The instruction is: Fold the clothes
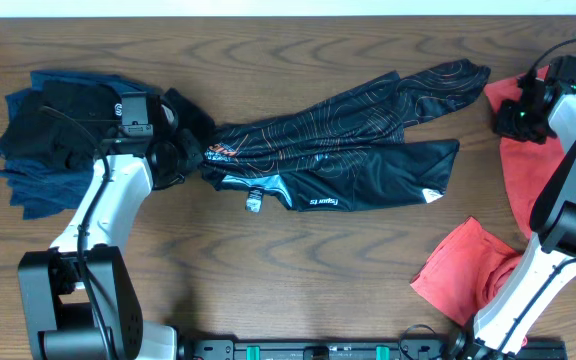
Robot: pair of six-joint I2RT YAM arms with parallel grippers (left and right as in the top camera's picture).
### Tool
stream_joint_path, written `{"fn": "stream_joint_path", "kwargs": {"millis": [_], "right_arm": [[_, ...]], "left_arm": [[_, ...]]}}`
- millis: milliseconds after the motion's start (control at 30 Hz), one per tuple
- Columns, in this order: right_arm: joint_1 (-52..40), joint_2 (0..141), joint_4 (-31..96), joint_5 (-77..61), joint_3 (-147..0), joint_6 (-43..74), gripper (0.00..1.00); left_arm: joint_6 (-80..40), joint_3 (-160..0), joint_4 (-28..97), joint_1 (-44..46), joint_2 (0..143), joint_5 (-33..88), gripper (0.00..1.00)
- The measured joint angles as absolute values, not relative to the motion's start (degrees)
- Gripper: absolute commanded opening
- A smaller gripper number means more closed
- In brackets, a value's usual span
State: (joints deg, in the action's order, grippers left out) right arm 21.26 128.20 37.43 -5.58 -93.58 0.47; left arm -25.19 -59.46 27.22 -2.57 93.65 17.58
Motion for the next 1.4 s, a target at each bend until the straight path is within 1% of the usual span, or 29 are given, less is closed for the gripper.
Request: {"fn": "stream_joint_path", "kwargs": {"millis": [133,267,367,467,567,733,867,900,933,967,1000,1067,1133,1333,1400], "right_arm": [[22.48,128.2,37.52,3.92,-93.8,4.56,0.04],[25.91,128.18,38.33,10.76,-93.8,9.26,0.15],[29.91,127.83,39.27,14.11,-93.65,12.93,0.16],[34.02,125.95,39.42,14.5,-93.12,15.2,0.16],[35.92,122.1,39.42,14.11,-93.03,16.36,0.18],[34.98,114.96,39.79,11.25,-93.06,16.95,0.2],[32.97,113.06,41.65,6.61,-93.06,16.67,0.21],[32.18,113.08,42.44,5.41,-93.06,16.49,0.21],[31.46,113.12,43.29,4.58,-93.03,16.45,0.21],[30.65,113.14,44.16,3.9,-93.03,16.32,0.21],[29.67,113.14,44.91,3.27,-93.03,16.23,0.21],[27.77,113.14,45.82,2.39,-93.03,15.81,0.21],[25.69,113.14,46.94,1.72,-93.03,15.0,0.21],[22.06,113.14,49.39,0.82,-93.03,13.17,0.22],[21.71,113.14,50.0,0.67,-93.03,12.97,0.22]], "left_arm": [[-25.19,-59.46,27.24,-2.57,93.65,17.58,0.06],[-25.19,-59.46,26.81,-2.57,93.65,17.58,0.06],[-25.12,-59.46,25.15,-2.57,93.65,17.56,0.06],[-24.67,-59.46,21.89,-2.57,93.65,17.56,0.06],[-23.99,-59.46,18.02,-2.55,93.65,17.43,0.06],[-23.68,-59.99,10.96,-2.52,93.65,14.35,0.06],[-23.64,-63.42,7.09,-2.52,93.73,11.62,0.06],[-23.64,-65.04,5.69,-2.52,93.73,11.05,0.17],[-23.18,-66.43,4.95,-2.52,93.73,10.52,0.4],[-23.05,-67.88,4.21,-2.52,93.73,10.22,0.72],[-23.24,-69.1,3.9,-2.52,93.73,9.85,0.98],[-23.24,-71.22,4.36,-2.52,93.71,9.58,0.98],[-23.27,-72.12,8.12,-2.52,93.71,9.74,0.98],[-23.33,-71.61,34.2,-1.69,93.69,15.77,0.98],[-23.33,-71.44,39.46,-0.4,93.69,18.0,0.98]]}}
